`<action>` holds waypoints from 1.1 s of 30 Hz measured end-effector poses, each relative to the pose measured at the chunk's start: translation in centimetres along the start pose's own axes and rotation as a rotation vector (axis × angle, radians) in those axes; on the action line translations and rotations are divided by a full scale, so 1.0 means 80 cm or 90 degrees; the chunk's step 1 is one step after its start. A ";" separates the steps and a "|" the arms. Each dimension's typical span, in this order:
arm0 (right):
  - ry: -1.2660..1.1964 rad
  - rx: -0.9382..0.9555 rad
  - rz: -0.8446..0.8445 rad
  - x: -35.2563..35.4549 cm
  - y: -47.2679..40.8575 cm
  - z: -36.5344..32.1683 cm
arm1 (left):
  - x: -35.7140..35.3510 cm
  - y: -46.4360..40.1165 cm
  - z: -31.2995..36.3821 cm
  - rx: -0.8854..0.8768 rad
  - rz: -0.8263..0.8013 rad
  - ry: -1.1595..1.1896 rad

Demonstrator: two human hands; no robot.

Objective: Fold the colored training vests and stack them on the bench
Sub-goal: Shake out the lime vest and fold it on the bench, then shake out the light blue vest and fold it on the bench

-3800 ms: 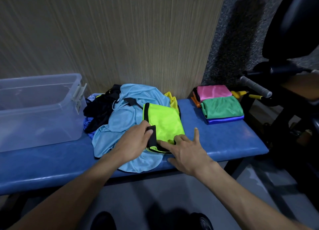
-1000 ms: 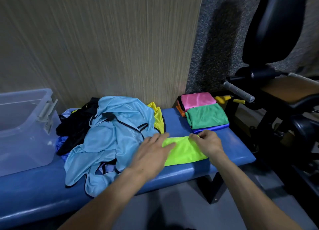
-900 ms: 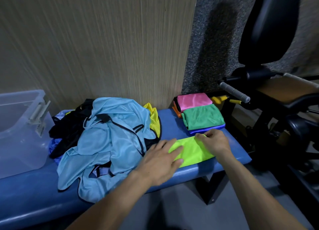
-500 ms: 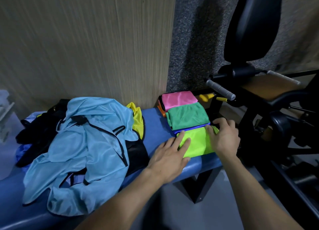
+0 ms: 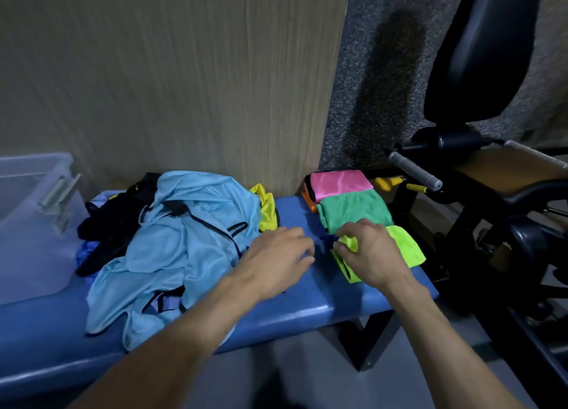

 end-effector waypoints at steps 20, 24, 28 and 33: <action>-0.327 0.361 -0.225 -0.100 0.006 -0.244 | 0.031 0.182 -0.163 0.075 0.108 0.360; -0.471 0.375 -0.219 -0.071 0.015 -0.256 | 0.065 0.187 -0.157 0.002 0.195 0.438; -0.560 0.341 -0.280 -0.064 0.027 -0.259 | 0.085 0.198 -0.164 0.004 0.263 0.544; -0.590 0.312 -0.286 -0.064 0.033 -0.267 | 0.090 0.195 -0.146 -0.031 0.219 0.659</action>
Point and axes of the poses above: each hand's wrist, its own y-axis away from the middle knuckle, its own x-axis out of the back of the hand, z = x × y, the point moved 9 cm from there along -y, towards the middle knuckle, and after that the axes turned 15 degrees about -z, right-handed, at the moved point
